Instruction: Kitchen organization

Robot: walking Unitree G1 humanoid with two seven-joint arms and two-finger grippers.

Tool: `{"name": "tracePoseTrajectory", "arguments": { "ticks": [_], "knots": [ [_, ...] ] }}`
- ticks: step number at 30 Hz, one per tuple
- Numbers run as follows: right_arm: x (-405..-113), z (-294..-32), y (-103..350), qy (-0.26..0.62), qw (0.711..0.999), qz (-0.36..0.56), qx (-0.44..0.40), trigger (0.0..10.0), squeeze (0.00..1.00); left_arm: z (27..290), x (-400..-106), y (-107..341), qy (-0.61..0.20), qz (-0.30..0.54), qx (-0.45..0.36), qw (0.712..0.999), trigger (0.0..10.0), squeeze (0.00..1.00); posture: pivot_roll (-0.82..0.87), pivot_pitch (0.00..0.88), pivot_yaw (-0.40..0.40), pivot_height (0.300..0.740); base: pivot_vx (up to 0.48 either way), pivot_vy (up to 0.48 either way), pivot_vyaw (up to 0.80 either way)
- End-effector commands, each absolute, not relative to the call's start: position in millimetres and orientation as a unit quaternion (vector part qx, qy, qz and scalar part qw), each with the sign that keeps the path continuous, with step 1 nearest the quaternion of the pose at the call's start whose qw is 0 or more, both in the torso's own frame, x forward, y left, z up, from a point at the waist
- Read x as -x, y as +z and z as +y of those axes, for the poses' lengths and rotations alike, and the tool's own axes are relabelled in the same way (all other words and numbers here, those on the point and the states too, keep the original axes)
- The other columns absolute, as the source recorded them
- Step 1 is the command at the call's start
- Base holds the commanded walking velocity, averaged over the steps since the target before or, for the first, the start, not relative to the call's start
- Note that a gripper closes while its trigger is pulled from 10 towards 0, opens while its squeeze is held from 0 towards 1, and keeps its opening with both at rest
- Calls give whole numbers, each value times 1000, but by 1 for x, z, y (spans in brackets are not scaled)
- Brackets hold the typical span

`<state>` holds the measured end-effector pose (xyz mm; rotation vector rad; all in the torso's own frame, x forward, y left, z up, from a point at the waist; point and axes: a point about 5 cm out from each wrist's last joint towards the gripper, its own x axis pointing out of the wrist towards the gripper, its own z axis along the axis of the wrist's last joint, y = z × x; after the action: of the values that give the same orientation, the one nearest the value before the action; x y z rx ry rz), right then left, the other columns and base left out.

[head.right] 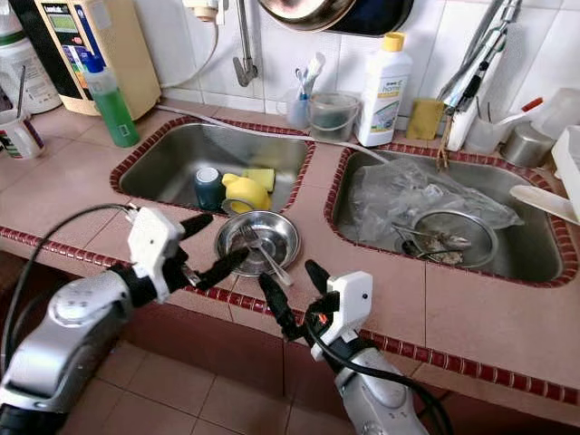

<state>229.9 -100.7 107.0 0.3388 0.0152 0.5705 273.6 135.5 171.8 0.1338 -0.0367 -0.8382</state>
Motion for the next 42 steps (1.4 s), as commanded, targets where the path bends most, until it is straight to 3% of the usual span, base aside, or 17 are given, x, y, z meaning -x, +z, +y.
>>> {"name": "tracePoseTrajectory", "arguments": {
  "ticks": [1, 16, 31, 32, 35, 36, 38, 39, 40, 41, 42],
  "knots": [
    [-232, -99, 105, 282, 943, 10, -179, 10000, 0, 137, -270, 178, -423, -29, -57, 904, 10000, 0, -31, 40, 29, 740, 0, 0, 0],
    [-243, -97, 95, 248, 925, 22, -286, 10000, 0, 135, -248, 182, -489, -8, -34, 871, 10000, 0, 2, 37, 25, 740, 0, 0, 0],
    [-239, -97, 90, 246, 905, 67, -341, 10000, 0, 135, -240, 179, -490, -1, -25, 871, 10000, 0, 19, 35, -10, 740, 0, 0, 0],
    [-239, -97, 90, 247, 904, 68, -343, 9451, 0, 135, -239, 179, -489, -1, -25, 872, 10000, 0, 19, 35, -11, 740, 0, 0, 0],
    [-238, -95, 90, 250, 899, 75, -352, 9333, 0, 134, -238, 179, -489, -3, -22, 872, 10000, 0, 18, 35, -13, 740, 0, 0, 0],
    [-238, -95, 90, 249, 897, 78, -356, 8510, 0, 133, -238, 179, -490, -3, -21, 871, 10000, 0, 18, 34, -14, 740, 0, 0, 0],
    [-238, -95, 89, 246, 896, 79, -361, 8157, 0, 132, -237, 179, -491, -2, -20, 871, 10000, 0, 19, 32, -15, 740, 0, 0, 0],
    [-238, -95, 89, 245, 896, 79, -362, 5529, 0, 132, -237, 179, -491, -2, -20, 871, 10000, 0, 19, 32, -15, 740, 0, 0, 0],
    [-239, -95, 89, 242, 893, 79, -370, 4000, 0, 132, -238, 179, -491, -2, -19, 871, 10000, 0, 19, 32, -15, 740, 0, 0, 0],
    [-239, -96, 89, 241, 892, 79, -374, 4000, 0, 132, -238, 179, -491, -2, -19, 871, 10000, 0, 18, 31, -15, 740, 0, 0, 0],
    [-239, -96, 90, 239, 891, 78, -377, 1373, 0, 132, -238, 179, -491, -2, -19, 871, 10000, 0, 19, 29, -16, 740, 0, 0, 0]
  ]
}}
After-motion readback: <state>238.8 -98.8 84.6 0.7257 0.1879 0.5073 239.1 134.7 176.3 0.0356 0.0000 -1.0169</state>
